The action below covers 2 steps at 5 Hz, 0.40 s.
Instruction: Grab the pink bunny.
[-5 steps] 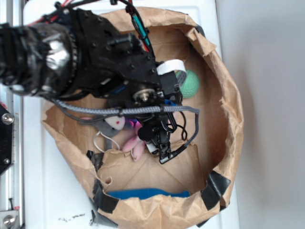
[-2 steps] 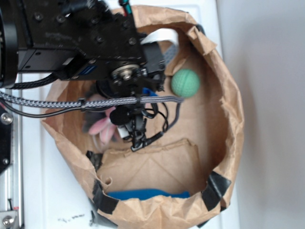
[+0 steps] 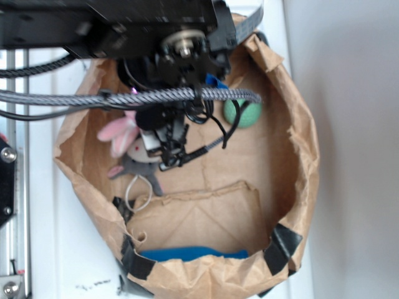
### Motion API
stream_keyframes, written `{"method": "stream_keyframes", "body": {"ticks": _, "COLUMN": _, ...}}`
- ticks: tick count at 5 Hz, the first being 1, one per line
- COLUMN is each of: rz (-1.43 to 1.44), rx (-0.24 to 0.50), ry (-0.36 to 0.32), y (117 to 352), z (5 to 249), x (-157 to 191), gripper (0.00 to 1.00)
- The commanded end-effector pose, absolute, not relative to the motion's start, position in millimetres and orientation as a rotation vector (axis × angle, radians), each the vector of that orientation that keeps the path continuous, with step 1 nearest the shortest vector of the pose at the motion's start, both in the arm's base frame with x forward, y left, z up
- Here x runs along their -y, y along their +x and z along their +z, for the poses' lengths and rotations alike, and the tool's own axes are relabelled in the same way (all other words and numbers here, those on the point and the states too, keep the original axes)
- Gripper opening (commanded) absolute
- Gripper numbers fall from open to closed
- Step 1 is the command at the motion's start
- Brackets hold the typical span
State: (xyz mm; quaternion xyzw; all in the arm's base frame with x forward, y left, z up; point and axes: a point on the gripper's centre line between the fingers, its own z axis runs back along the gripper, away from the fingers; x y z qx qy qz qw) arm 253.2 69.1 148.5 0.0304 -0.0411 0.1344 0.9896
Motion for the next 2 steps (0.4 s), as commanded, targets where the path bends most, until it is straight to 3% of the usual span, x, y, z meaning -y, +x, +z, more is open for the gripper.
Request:
{"method": "stream_keyframes", "body": {"ticks": 1, "rz": 0.157, "rx": 0.154, "ry": 0.068, "y": 259.7, "z": 200.8, "x": -35.7, "gripper": 0.00}}
{"method": "stream_keyframes", "body": {"ticks": 2, "rz": 0.125, "rx": 0.222, "ry": 0.112, "y": 248.4, "z": 205.8, "x": -13.6, "gripper": 0.00}}
